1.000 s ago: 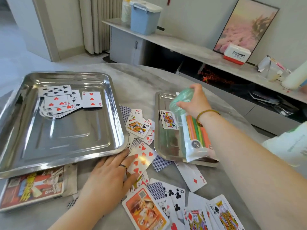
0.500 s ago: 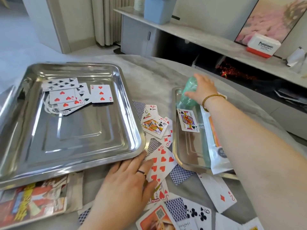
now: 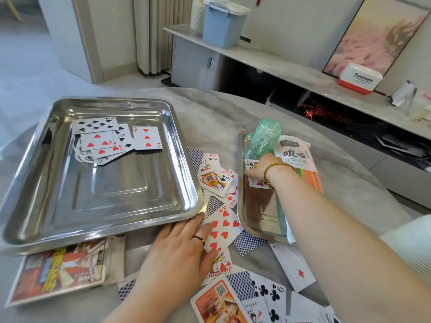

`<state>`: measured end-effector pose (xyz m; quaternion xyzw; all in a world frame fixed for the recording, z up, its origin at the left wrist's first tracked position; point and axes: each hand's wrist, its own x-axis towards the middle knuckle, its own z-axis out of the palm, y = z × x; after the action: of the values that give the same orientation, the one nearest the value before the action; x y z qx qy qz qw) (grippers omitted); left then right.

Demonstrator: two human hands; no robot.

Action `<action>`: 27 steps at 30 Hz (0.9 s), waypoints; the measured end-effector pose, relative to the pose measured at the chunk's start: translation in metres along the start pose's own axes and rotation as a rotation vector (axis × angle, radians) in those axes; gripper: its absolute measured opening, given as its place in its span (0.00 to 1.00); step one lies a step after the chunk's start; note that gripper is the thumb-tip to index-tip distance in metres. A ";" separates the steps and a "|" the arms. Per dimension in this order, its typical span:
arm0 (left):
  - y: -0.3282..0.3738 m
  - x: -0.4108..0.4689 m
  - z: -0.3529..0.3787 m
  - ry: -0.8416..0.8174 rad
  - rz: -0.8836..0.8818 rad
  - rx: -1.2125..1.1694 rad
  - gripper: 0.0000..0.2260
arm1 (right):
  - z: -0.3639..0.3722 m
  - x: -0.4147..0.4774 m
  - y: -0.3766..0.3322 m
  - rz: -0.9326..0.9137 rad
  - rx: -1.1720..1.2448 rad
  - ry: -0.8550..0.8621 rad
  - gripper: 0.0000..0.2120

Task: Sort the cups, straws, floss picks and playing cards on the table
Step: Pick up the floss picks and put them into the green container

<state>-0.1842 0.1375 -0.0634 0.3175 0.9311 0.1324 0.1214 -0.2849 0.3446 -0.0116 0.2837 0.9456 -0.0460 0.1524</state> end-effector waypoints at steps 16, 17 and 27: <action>-0.001 -0.004 -0.004 0.092 0.002 0.052 0.24 | -0.008 -0.001 -0.003 0.063 0.119 -0.165 0.26; 0.000 -0.004 -0.005 0.094 0.001 0.042 0.24 | -0.007 0.000 -0.004 0.071 0.098 -0.127 0.29; -0.004 0.001 0.004 0.151 -0.020 -0.018 0.22 | -0.001 0.000 0.004 0.085 0.382 -0.063 0.31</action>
<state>-0.1859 0.1360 -0.0683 0.2960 0.9395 0.1632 0.0553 -0.2832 0.3477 -0.0108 0.3456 0.9015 -0.2273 0.1272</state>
